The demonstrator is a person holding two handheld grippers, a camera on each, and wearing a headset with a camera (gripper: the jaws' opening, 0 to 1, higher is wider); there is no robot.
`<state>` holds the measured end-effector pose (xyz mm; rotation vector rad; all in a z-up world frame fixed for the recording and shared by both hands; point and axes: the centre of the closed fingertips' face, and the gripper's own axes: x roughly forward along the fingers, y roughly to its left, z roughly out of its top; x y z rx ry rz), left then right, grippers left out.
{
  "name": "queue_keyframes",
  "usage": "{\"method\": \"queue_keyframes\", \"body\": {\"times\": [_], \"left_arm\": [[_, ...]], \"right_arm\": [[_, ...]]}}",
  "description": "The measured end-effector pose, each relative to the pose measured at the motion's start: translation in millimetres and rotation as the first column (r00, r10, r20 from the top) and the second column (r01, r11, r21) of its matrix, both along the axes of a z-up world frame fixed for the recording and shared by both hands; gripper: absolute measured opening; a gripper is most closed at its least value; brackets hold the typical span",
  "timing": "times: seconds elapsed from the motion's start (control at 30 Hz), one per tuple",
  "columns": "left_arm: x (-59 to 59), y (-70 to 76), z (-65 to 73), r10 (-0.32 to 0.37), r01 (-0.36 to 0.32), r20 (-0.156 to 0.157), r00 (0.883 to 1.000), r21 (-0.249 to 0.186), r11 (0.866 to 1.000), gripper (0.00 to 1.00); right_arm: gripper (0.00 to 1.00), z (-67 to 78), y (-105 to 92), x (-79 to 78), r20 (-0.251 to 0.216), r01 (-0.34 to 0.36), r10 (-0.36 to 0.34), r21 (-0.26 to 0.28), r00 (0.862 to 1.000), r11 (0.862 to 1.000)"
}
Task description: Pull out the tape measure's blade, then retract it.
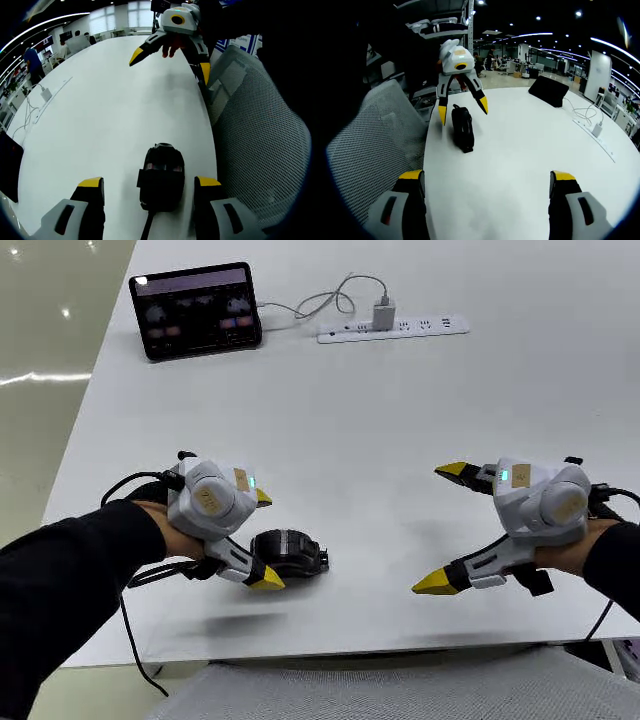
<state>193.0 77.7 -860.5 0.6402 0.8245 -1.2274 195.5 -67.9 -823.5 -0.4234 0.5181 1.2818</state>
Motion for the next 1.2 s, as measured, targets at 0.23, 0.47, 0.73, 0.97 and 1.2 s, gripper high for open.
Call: {"method": "queue_keyframes", "body": {"times": [0.23,0.47,0.73,0.97,1.2], "left_arm": [[-4.4,-6.7,-4.3,-0.035,0.035,-0.031,0.999,0.004,0.999,0.55],[-7.4,-11.2,1.4,-0.060,0.060,-0.032,0.998,0.002,0.998,0.55],[-8.4,-14.7,1.5,-0.103,0.104,-0.006,0.995,0.030,0.994,0.37],[-13.0,-11.5,-10.2,-0.146,0.147,-0.016,0.989,0.097,0.984,0.33],[-13.1,-10.9,-11.6,-0.137,0.138,-0.013,0.990,0.110,0.984,0.32]], "right_arm": [[1.00,-4.5,18.1,-5.0,-0.021,-0.017,0.018,0.007,1.000,1.000],[1.00,-11.2,39.7,-8.1,-0.031,-0.053,0.053,-0.005,0.998,0.999],[0.90,-20.4,66.8,-9.3,-0.031,-0.122,0.121,-0.015,0.992,0.992],[0.74,-24.8,81.0,-8.9,-0.016,-0.164,0.164,-0.017,0.986,0.986],[0.57,-35.4,89.3,-11.6,-0.025,-0.194,0.193,-0.040,0.981,0.980]]}}
